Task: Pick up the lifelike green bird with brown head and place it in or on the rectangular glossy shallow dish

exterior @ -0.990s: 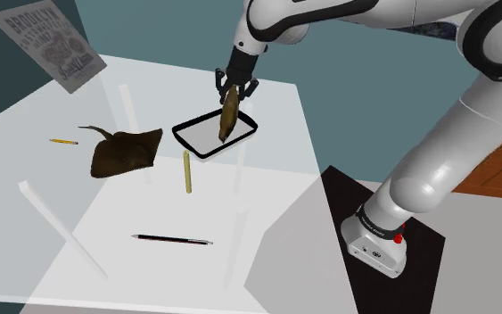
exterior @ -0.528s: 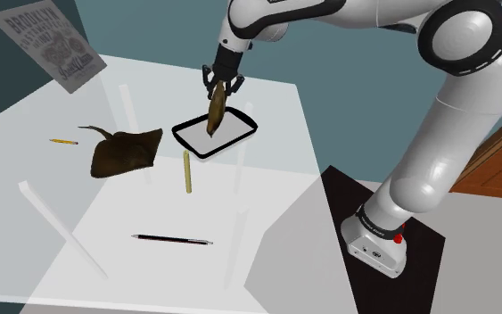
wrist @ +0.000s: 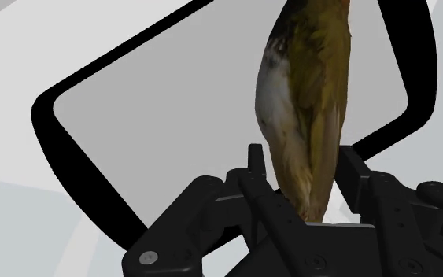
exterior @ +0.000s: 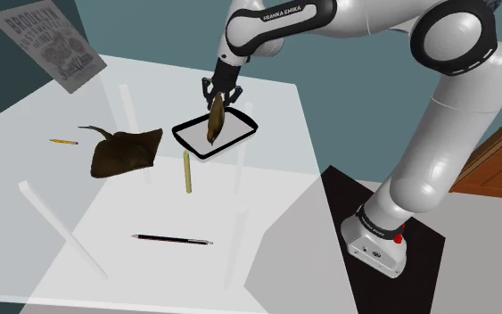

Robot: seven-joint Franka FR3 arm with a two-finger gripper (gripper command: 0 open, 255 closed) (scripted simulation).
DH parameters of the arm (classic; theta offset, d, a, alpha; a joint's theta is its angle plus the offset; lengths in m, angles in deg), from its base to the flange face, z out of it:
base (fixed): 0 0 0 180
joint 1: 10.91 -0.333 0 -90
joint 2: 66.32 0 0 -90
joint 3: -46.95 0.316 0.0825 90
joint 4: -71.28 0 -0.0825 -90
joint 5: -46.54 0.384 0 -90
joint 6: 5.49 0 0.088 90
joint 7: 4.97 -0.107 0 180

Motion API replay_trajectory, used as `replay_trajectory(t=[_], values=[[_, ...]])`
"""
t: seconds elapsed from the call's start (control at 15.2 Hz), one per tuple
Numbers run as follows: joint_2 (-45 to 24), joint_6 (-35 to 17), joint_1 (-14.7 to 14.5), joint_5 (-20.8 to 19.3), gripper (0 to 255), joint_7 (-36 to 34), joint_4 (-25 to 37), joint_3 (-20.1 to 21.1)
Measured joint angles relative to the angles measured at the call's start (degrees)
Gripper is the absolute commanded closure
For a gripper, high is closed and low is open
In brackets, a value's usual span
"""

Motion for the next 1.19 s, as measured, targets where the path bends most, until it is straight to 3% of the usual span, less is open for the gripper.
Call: replay_trajectory(t=[0.66, 0.73, 1.19], values=[[-1.3, -3.0, -0.1, 0.2, 255, 0.6, -1.8, 0.0], [-1.3, -3.0, -0.1, 0.2, 0, 0.6, -1.8, 0.0], [-1.0, -2.2, 0.0, 0.0, 0, 0.5, -1.3, -0.1]])
